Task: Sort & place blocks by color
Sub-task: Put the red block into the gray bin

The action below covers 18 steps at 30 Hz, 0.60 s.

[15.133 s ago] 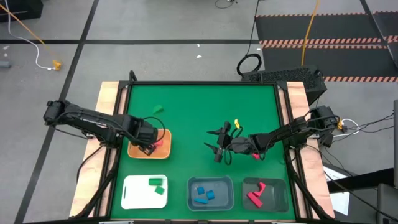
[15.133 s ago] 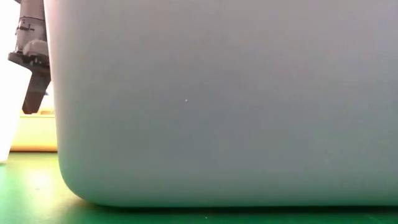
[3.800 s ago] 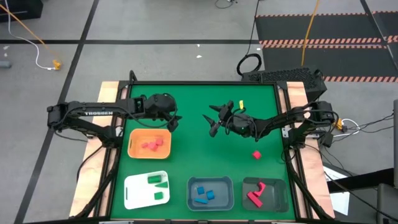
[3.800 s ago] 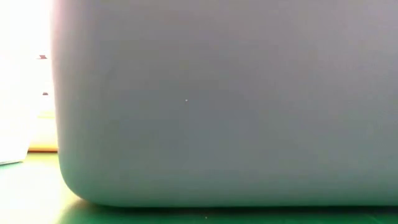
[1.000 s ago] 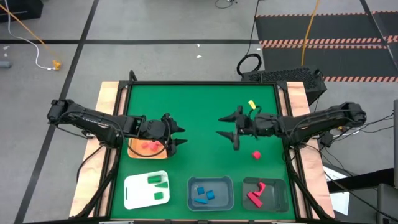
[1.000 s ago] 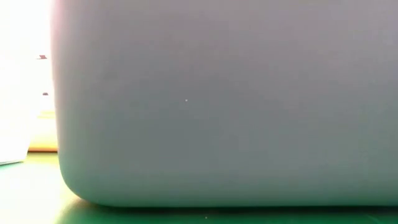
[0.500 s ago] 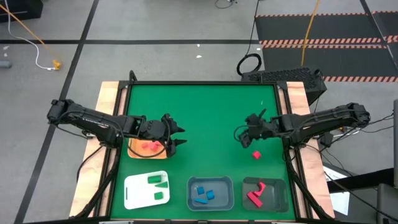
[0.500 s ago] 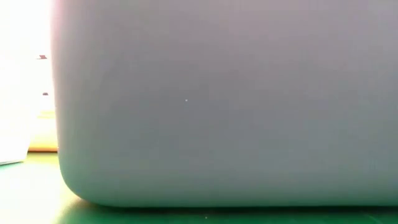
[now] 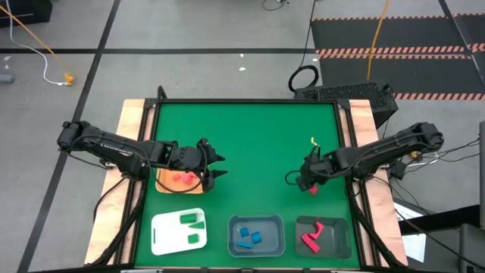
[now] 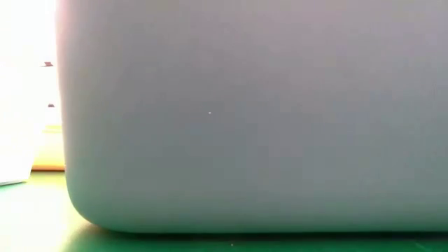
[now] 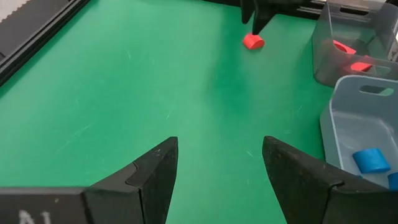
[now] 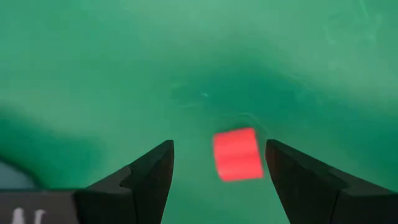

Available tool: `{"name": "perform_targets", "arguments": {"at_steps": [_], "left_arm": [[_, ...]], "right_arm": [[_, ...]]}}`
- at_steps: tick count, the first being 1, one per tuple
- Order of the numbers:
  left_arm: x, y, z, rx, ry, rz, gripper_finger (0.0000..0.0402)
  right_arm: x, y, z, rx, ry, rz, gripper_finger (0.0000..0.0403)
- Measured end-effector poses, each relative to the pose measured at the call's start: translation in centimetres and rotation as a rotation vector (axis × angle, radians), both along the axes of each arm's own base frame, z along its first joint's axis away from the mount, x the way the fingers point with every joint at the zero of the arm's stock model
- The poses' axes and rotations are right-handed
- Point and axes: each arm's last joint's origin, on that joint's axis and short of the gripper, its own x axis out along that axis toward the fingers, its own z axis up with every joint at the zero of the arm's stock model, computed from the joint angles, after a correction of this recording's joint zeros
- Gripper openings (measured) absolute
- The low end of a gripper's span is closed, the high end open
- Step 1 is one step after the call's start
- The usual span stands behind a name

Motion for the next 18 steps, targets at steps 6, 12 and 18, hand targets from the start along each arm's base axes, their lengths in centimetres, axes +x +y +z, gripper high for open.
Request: {"name": "perform_targets", "arguments": {"at_steps": [6, 12, 18], "left_arm": [[0.0, 0.0, 0.0, 0.014, 0.006, -0.008, 0.0237], [0.0, 0.0, 0.0, 0.019, 0.008, -0.011, 0.0237], [0.0, 0.0, -0.1, 0.019, 0.009, -0.011, 0.0237]], "right_arm": [[0.6, 1.1, -1.7, -0.002, 0.105, 0.036, 0.0244], [0.9, 2.1, -3.1, 0.018, 0.197, 0.065, 0.0244], [1.1, 2.4, -3.9, -0.007, 0.232, 0.079, 0.0227]]}}
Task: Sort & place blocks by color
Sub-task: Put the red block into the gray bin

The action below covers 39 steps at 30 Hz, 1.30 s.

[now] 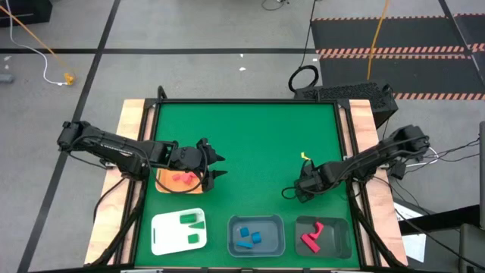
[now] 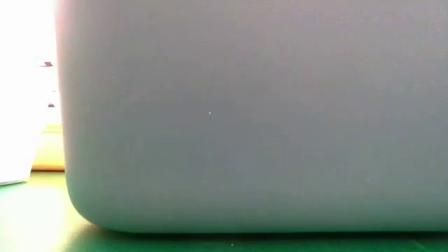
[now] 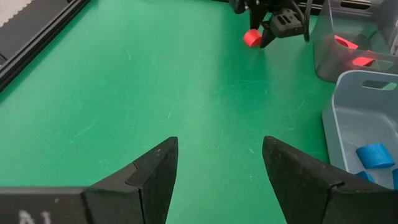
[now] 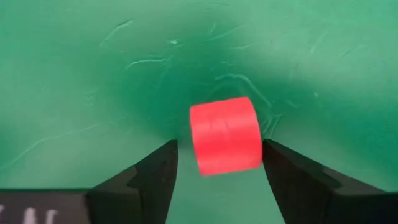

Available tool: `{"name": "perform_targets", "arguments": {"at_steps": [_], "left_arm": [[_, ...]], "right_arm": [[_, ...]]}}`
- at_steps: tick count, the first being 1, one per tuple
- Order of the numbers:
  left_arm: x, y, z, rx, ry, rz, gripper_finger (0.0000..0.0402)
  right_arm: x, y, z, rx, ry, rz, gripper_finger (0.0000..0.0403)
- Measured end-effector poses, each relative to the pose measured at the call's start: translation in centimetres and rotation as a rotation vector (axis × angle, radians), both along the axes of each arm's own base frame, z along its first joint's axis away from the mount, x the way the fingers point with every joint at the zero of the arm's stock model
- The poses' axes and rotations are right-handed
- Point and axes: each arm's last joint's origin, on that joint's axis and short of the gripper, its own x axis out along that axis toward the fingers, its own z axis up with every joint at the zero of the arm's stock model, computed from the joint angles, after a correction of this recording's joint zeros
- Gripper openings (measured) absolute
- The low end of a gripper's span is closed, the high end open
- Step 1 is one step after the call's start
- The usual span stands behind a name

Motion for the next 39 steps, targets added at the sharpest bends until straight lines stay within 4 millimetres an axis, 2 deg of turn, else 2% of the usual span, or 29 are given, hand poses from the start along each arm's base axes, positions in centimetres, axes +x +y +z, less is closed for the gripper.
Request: {"name": "perform_targets", "arguments": {"at_steps": [4, 9, 14, 18, 26, 31, 34, 36, 39], "left_arm": [[0.0, 0.0, 0.0, 0.001, 0.001, 0.000, 0.0237], [0.0, 0.0, 0.0, 0.008, 0.002, -0.005, 0.0237], [0.0, 0.0, 0.0, 0.010, 0.002, -0.007, 0.0237], [0.0, 0.0, 0.0, 0.013, 0.002, -0.008, 0.0237], [0.0, 0.0, 0.0, -0.003, -0.001, 0.003, 0.0237], [0.0, 0.0, 0.0, -0.005, -0.001, 0.005, 0.0237], [0.0, 0.0, 0.0, -0.011, -0.002, 0.010, 0.0237], [0.0, 0.0, 0.0, -0.017, -0.003, 0.015, 0.0237], [0.0, 0.0, 0.0, -0.018, -0.003, 0.015, 0.0237]], "right_arm": [[0.0, 0.1, -0.3, -0.006, 0.019, 0.007, 0.0188], [0.1, 0.2, -0.4, -0.005, 0.016, 0.040, 0.0114], [0.0, 0.1, -0.1, -0.001, -0.003, 0.083, 0.0113], [0.1, -0.3, 0.8, -0.022, -0.093, 0.093, 0.0113], [1.0, -0.3, 4.4, -0.005, -0.484, 0.191, 0.0113], [1.6, 1.4, 7.4, 0.114, -0.823, 0.434, 0.0113], [1.4, 2.8, 8.9, 0.179, -0.970, 0.559, 0.0115], [1.0, 3.5, 9.2, 0.210, -0.997, 0.586, 0.0117], [0.2, 4.5, 9.0, 0.273, -0.938, 0.556, 0.0117]]}}
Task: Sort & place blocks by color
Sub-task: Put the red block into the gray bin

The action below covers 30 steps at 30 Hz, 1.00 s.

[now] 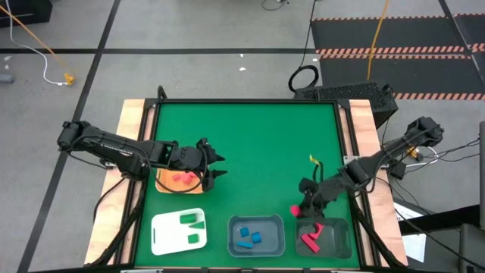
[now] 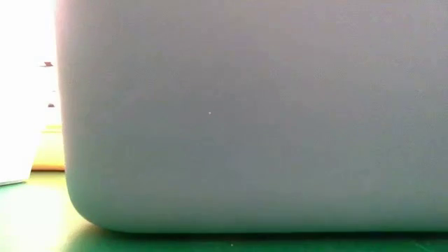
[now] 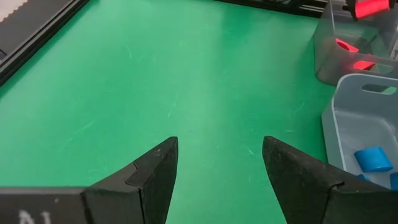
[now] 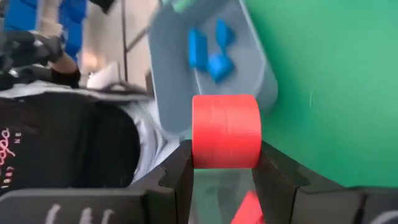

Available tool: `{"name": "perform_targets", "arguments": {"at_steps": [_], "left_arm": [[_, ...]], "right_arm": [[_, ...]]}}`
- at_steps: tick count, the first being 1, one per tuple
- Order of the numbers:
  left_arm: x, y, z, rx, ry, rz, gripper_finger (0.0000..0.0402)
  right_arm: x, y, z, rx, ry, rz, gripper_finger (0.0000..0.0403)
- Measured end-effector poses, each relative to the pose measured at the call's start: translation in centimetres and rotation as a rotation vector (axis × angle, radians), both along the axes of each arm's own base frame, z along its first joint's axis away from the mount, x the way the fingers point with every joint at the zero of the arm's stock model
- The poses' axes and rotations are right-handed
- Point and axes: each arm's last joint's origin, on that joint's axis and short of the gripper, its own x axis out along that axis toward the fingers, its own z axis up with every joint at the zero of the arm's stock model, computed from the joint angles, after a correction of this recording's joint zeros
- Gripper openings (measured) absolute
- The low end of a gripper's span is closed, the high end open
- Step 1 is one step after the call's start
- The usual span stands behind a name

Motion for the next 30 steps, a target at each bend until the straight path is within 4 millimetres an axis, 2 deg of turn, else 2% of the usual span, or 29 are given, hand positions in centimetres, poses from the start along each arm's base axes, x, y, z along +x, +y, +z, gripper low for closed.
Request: {"name": "perform_targets", "arguments": {"at_steps": [6, 12, 17, 22, 30], "left_arm": [[0.0, 0.0, 0.0, 0.011, 0.002, -0.007, 0.0237], [0.0, 0.0, 0.0, 0.014, 0.002, -0.009, 0.0237], [0.0, 0.0, 0.0, 0.014, 0.002, -0.009, 0.0237], [0.0, 0.0, 0.0, 0.015, 0.008, -0.009, 0.0237], [0.0, 0.0, -0.1, 0.015, 0.011, -0.009, 0.0237]], "right_arm": [[-1.8, 2.1, -0.8, 0.107, 0.211, -0.013, 0.0118], [-2.8, 3.7, -0.4, 0.151, 0.198, 0.044, 0.0119], [-2.8, 3.7, -0.5, 0.110, 0.158, -0.025, 0.0126], [-2.8, 3.7, -0.5, 0.139, 0.179, -0.081, 0.0144], [-3.1, 3.9, -0.5, 0.170, 0.226, -0.072, 0.0142]]}}
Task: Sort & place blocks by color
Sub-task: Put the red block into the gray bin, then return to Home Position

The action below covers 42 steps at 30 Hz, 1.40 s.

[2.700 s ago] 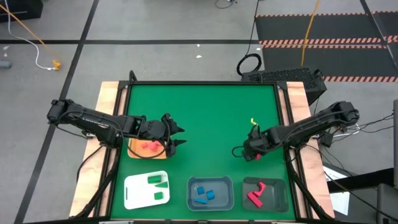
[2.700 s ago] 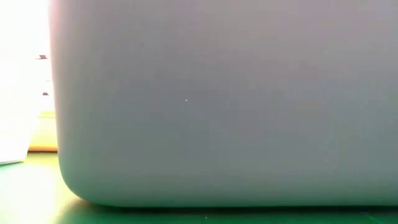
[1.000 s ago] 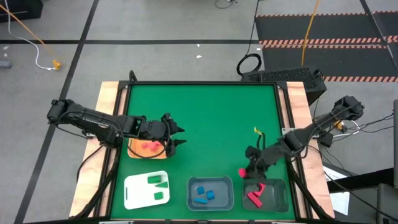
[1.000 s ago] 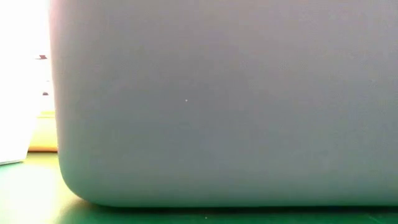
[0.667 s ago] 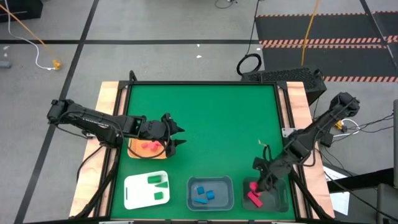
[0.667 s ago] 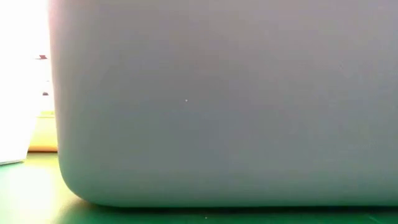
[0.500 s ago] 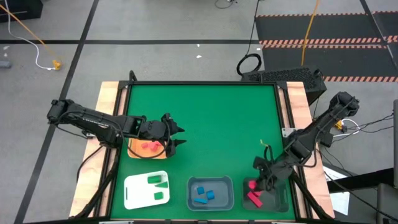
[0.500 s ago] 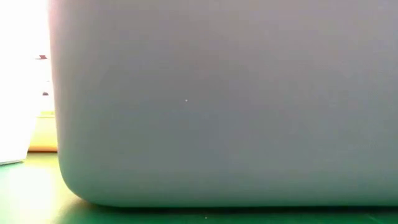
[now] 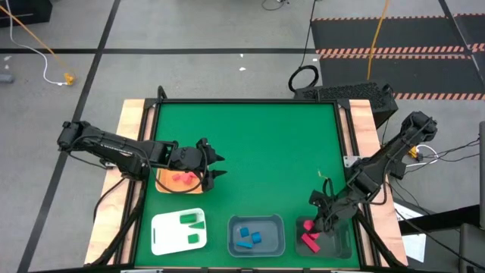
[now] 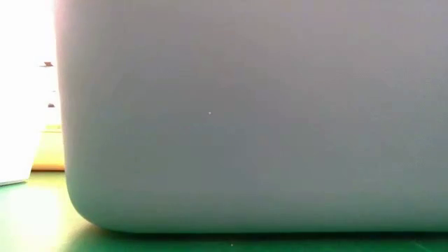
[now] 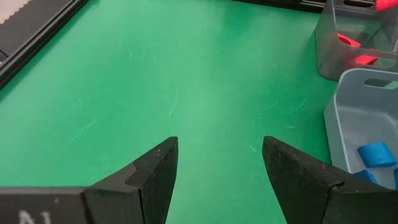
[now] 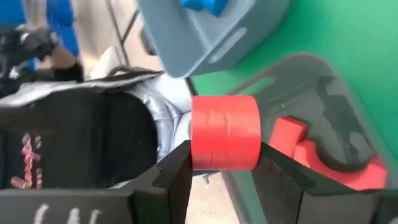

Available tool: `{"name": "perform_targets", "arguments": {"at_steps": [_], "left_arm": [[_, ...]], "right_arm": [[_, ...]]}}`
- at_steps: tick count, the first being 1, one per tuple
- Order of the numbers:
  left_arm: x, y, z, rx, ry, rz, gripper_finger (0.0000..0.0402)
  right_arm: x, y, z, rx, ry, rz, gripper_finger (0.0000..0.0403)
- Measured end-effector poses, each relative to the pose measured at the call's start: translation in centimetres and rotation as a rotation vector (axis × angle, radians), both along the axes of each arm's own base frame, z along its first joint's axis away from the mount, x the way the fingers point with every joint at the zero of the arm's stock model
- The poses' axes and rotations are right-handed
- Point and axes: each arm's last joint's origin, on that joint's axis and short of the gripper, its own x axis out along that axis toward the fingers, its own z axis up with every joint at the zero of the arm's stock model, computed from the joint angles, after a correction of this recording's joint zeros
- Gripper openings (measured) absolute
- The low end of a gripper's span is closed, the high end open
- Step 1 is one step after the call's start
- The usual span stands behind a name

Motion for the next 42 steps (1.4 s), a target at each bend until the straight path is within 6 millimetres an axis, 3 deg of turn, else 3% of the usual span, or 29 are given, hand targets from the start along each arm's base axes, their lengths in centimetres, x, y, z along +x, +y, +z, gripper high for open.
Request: {"name": "perform_targets", "arguments": {"at_steps": [8, 17, 25, 35, 42], "left_arm": [[0.0, 0.0, 0.0, 0.000, 0.001, 0.000, 0.0237], [-0.2, 0.0, -0.2, -0.015, 0.028, 0.014, 0.0237], [-0.8, 0.2, 0.7, 0.016, -0.014, 0.019, 0.0237], [-6.6, 2.0, 4.4, 0.076, -0.056, 0.047, 0.0237], [-12.3, 4.2, 6.7, 0.225, -0.131, 0.236, 0.0237]], "right_arm": [[-1.0, -0.8, -1.3, 0.001, 0.275, -0.154, 0.0152], [-0.4, -0.2, -0.5, 0.077, 0.168, -0.082, 0.0179], [0.7, -1.1, 0.4, -0.135, -0.150, -0.003, 0.0171], [0.5, -5.6, 1.9, -0.480, -0.347, 0.013, 0.0169], [0.6, -9.4, 3.2, -0.747, -0.454, -0.114, 0.0169]]}}
